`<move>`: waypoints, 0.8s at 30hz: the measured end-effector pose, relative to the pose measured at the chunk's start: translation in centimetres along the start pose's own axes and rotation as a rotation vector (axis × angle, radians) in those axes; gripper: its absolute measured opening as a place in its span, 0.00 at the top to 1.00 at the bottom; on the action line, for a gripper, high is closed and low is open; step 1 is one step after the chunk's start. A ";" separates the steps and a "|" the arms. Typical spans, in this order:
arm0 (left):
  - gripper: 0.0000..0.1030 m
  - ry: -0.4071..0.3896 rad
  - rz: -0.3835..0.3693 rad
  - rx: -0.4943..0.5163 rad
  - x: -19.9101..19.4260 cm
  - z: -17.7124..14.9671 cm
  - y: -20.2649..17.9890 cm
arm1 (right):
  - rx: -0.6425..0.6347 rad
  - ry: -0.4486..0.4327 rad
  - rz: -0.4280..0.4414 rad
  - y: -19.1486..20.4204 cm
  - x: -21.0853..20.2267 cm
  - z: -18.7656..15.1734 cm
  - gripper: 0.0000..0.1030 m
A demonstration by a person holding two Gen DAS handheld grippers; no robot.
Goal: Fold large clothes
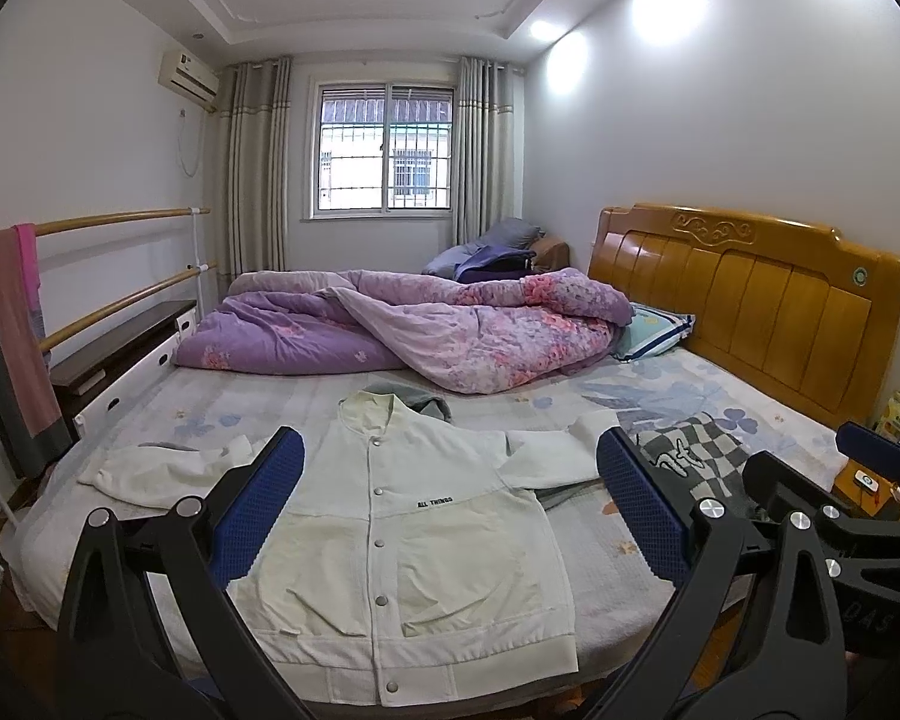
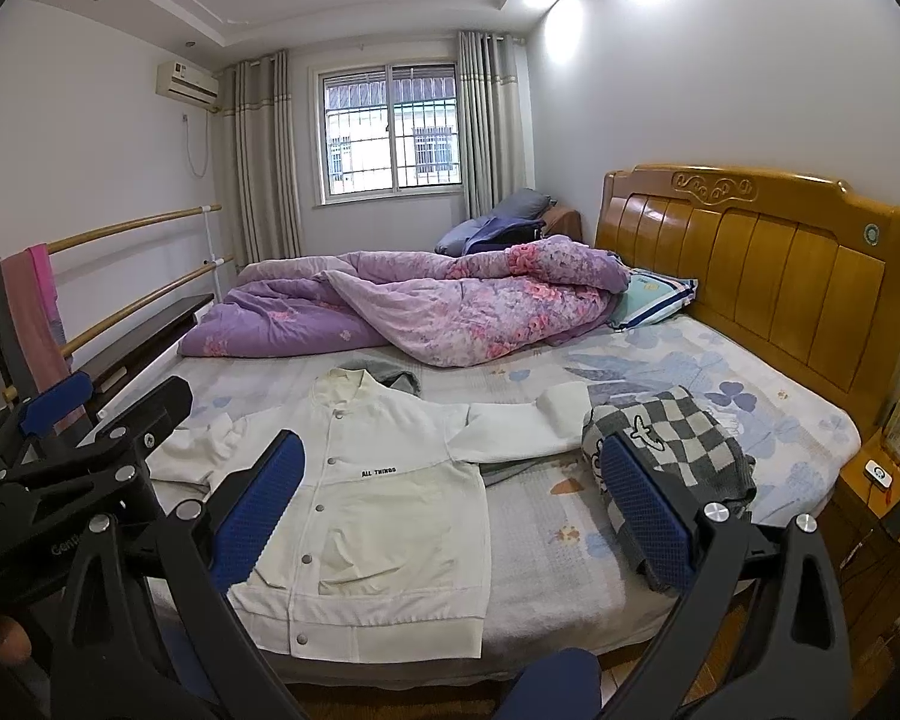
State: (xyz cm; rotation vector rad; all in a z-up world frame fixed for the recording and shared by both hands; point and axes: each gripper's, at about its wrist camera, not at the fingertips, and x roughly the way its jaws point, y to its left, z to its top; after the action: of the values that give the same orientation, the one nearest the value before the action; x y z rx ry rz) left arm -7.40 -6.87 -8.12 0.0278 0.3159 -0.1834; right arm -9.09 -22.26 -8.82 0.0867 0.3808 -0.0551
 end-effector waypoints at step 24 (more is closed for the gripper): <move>0.05 0.000 0.011 0.003 0.3 -0.5 0.1 | 0.006 0.010 -0.010 0.5 0.5 -0.6 0.07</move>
State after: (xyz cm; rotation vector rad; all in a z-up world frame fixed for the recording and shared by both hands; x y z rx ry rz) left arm -7.21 -6.81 -8.65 0.0326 0.3157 -0.1732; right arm -8.76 -21.72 -9.50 0.0914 0.3914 -0.0662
